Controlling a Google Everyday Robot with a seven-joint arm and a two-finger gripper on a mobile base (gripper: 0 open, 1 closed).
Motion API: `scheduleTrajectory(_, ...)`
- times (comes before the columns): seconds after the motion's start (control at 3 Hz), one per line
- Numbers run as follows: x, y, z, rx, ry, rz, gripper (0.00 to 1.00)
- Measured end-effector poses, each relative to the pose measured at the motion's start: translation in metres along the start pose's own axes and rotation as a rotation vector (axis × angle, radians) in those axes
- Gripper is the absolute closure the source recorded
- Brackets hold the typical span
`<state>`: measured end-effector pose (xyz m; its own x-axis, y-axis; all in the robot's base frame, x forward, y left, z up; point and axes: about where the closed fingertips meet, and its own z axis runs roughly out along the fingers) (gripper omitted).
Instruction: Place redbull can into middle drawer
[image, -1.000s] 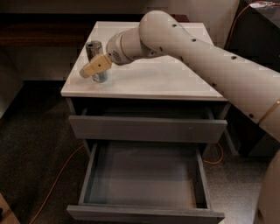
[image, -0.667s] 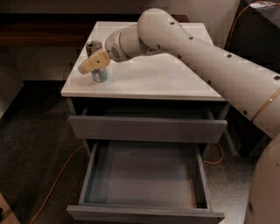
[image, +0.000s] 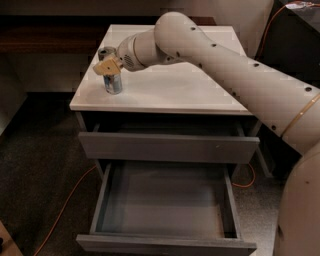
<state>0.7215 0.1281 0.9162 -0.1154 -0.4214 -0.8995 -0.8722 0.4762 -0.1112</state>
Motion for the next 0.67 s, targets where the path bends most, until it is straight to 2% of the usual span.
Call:
scheduleTrajectory(0.33,-0.007,0.023,-0.008,-0.040,-0.026,-0.031,0.72)
scheduleTrajectory(0.67,-0.018,0.055,-0.024,-0.086,-0.060,-0.080,0.96)
